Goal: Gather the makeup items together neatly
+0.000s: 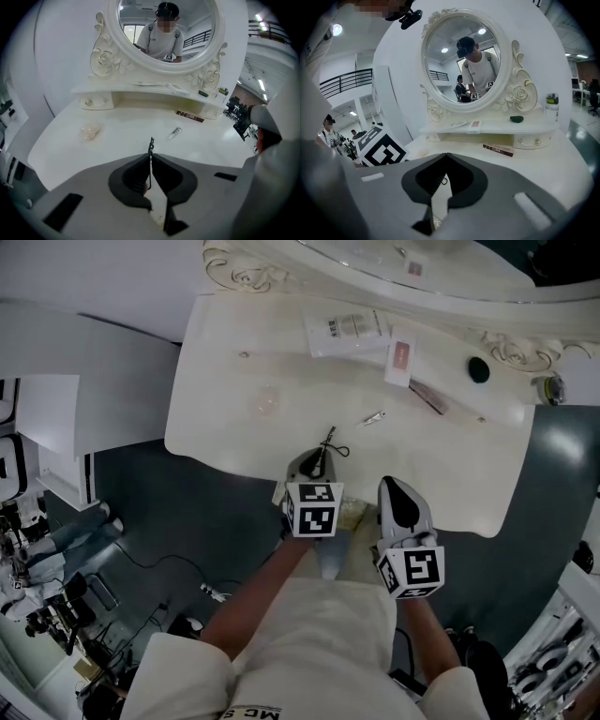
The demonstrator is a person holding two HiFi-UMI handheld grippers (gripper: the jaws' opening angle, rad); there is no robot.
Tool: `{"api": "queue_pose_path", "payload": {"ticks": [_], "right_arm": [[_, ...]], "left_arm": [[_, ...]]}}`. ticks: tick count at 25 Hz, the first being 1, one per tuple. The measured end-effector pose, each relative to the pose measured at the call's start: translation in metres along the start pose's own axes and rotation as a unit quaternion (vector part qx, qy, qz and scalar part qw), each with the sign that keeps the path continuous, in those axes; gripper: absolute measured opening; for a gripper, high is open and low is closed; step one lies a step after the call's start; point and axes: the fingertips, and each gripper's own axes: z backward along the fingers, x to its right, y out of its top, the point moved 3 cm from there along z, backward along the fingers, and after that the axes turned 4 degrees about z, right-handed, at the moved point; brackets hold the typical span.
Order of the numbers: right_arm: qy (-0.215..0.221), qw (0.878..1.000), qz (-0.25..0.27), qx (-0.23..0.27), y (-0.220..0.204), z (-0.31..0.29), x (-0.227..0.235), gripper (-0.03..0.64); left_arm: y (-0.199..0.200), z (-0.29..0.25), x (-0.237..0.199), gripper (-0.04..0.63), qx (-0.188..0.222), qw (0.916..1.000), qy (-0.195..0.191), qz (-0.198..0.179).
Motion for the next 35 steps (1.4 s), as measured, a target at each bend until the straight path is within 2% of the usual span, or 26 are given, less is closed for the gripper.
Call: {"api": "queue_pose_path", "payload": {"ticks": [7,17,22,27,35], "right_arm": [[0.002,1.0,0.005,0.007,0.005,0.001,-0.004,0.003],[-0.001,1.0,0.008,0.01,0.007,0.001,-0.003,0.003],[-0.004,1.0,0.009,0.008,0.005,0.002,0.0,0.003],[-0.006,1.0,0.01,0.01,0.007,0.003,0.003,0.003],[0.005,1.0,0.022,-0.002,0.008,-0.001,0.006,0.003]], "left_arm": [[0.019,0.039,0.009,0.018,0.064,0.9978,-0.015,0.008],[0.039,0.087,0.027,0.017,0.144,0.9885,-0.043,0.013],[0.028,0.089,0.031,0.009,0.136,0.9896,-0.047,-0.006],[0.025,0.091,0.032,0.009,0.14,0.9884,-0.059,0.005],[0.03,0.093,0.036,0.009,0.135,0.9886,-0.067,-0.005]]}}
